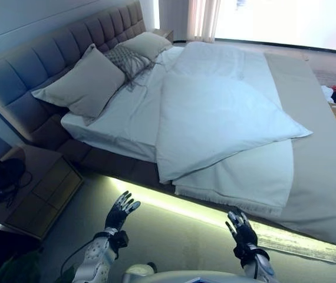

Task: Make the bed neatly

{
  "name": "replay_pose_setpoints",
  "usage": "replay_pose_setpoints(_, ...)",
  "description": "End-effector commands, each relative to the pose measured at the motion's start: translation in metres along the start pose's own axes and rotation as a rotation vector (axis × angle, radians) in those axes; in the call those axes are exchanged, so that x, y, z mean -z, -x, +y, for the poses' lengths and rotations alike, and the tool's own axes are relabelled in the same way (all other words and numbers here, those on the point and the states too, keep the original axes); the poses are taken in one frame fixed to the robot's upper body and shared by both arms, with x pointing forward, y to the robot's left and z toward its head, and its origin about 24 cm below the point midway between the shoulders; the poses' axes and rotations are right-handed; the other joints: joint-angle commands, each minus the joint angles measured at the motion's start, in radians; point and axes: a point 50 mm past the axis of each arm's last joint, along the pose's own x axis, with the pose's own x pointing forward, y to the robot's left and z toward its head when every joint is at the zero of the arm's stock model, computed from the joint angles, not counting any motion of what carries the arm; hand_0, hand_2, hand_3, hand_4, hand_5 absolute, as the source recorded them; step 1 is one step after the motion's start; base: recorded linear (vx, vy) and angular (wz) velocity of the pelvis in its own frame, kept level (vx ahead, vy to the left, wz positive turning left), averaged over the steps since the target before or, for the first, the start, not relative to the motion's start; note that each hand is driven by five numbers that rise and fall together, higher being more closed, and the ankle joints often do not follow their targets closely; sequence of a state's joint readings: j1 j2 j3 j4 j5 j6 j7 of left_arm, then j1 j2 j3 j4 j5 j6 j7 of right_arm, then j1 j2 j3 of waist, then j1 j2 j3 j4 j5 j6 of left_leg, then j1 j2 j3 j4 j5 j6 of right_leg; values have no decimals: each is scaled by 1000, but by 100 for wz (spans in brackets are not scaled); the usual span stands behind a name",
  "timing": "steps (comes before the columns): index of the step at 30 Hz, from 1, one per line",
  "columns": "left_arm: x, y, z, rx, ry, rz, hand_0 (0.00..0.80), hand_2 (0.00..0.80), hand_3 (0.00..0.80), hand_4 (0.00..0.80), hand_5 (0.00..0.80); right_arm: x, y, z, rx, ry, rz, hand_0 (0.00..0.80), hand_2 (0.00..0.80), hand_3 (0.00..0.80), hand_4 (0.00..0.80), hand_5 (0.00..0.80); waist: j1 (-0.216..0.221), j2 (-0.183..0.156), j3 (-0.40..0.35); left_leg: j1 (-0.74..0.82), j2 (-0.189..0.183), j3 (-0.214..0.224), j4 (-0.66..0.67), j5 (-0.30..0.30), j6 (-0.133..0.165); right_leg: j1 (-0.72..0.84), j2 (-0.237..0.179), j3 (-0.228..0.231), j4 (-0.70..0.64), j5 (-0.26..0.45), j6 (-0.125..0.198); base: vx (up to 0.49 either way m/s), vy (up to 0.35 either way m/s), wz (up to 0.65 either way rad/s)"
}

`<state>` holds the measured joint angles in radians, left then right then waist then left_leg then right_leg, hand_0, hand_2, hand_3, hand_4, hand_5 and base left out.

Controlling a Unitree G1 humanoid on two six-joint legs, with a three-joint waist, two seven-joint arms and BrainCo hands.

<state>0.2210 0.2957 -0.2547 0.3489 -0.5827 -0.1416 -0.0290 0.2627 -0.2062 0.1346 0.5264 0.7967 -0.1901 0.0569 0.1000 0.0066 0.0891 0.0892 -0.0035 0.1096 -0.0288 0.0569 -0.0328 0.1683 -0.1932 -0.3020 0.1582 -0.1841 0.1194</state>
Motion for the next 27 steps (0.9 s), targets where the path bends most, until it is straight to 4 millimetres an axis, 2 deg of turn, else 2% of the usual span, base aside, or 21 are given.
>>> replay_pose_setpoints(1, -27, -10, 4, 7, 0, -111, 0, 0, 0, 0, 0, -11, -7, 21, -89, 5, -65, 0, 0, 0, 0, 0, 25, -42, 25, -3, -20, 17, 145, -99, 60, -62, -15, 28, -111, 249, 2, 46, 53, 1)
replay_pose_setpoints(5, -24, -8, 7, -17, 4, -97, 0, 0, 0, 0, 0, -13, -7, 18, -62, 12, -75, 0, 0, 0, 0, 0, 34, -48, 30, -12, -38, 12, 184, -126, 69, -69, -41, 30, -96, 250, 15, 61, 78, 2)
replay_pose_setpoints(8, -21, -6, 10, -31, -12, -91, 0, 0, 0, 0, 0, -16, -8, 16, -44, 23, -95, 0, 0, 0, 0, 0, 38, -39, 43, -26, -49, 9, 213, -135, 82, -89, -62, 39, -42, 240, 19, 66, 131, 2)
replay_pose_setpoints(10, -24, -7, 11, -15, -50, -94, 0, 0, 0, 0, 0, -19, -9, 18, -40, 0, -122, 0, 0, 0, 0, 0, 41, -31, 50, -33, -66, 0, 216, -140, 105, -118, -91, 55, 45, 249, 21, 72, 182, 7)
replay_pose_setpoints(12, -27, -9, 8, 20, -82, -91, 0, 0, 0, 0, 0, -21, -8, 19, -37, -25, -145, 0, 0, 0, 0, 0, 42, -20, 51, -41, -84, -12, 215, -144, 129, -170, -125, 77, 194, 265, 23, 79, 228, 13)
replay_pose_setpoints(14, -27, -11, 4, 55, -112, -83, 0, 0, 0, 0, 0, -22, -7, 19, -30, -53, -154, 0, 0, 0, 0, 0, 33, 4, 56, -40, -100, -25, 216, -149, 151, -254, -136, 110, 398, 300, 11, 113, 248, 22)
replay_pose_setpoints(16, -29, -13, 2, 71, -114, -77, 0, 0, 0, 0, 0, -20, -5, 18, -40, -68, -147, 0, 0, 0, 0, 0, 26, 14, 61, -31, -114, -20, 215, -155, 167, -325, -141, 117, 508, 333, 7, 166, 155, 26)
replay_pose_setpoints(17, -30, -14, 1, 72, -107, -75, 0, 0, 0, 0, 0, -18, -4, 18, -51, -66, -139, 0, 0, 0, 0, 0, 22, 12, 65, -23, -123, -19, 214, -160, 170, -349, -143, 108, 503, 348, 10, 213, 34, 18)
replay_pose_setpoints(19, -33, -16, -3, 70, -92, -71, 0, 0, 0, 0, 0, -15, -3, 18, -62, -59, -131, 0, 0, 0, 0, 0, 12, -4, 72, -10, -142, -36, 218, -175, 166, -373, -132, 98, 403, 378, 21, 265, -122, -3)
replay_pose_setpoints(20, -36, -19, -5, 71, -88, -71, 0, 0, 0, 0, 0, -16, -5, 20, -67, -60, -134, 0, 0, 0, 0, 0, 2, -28, 74, -4, -161, -52, 223, -193, 157, -392, -130, 91, 255, 423, 38, 310, -249, -7)
replay_pose_setpoints(22, -40, -24, -7, 79, -85, -73, 0, 0, 0, 0, 0, -21, -11, 23, -72, -63, -145, 0, 0, 0, 0, 0, -10, -50, 84, 11, -173, -69, 236, -232, 144, -407, -133, 84, 84, 466, 61, 344, -298, -2)
replay_pose_setpoints(23, -41, -25, -6, 84, -86, -75, 0, 0, 0, 0, 0, -25, -15, 23, -72, -62, -148, 0, 0, 0, 0, 0, -17, -60, 87, 30, -176, -79, 237, -260, 135, -418, -138, 78, -28, 496, 74, 363, -288, 7)
replay_pose_setpoints(25, -39, -24, -3, 84, -87, -72, 0, 0, 0, 0, 0, -28, -18, 21, -69, -56, -142, 0, 0, 0, 0, 0, -23, -61, 88, 51, -167, -83, 241, -285, 130, -419, -130, 63, -132, 517, 84, 416, -310, 14)
replay_pose_setpoints(27, -36, -21, -1, 80, -82, -65, 0, 0, 0, 0, 0, -26, -18, 18, -67, -54, -126, 0, 0, 0, 0, 0, -23, -66, 84, 57, -160, -80, 259, -303, 129, -412, -127, 53, -157, 518, 86, 421, -329, 8)
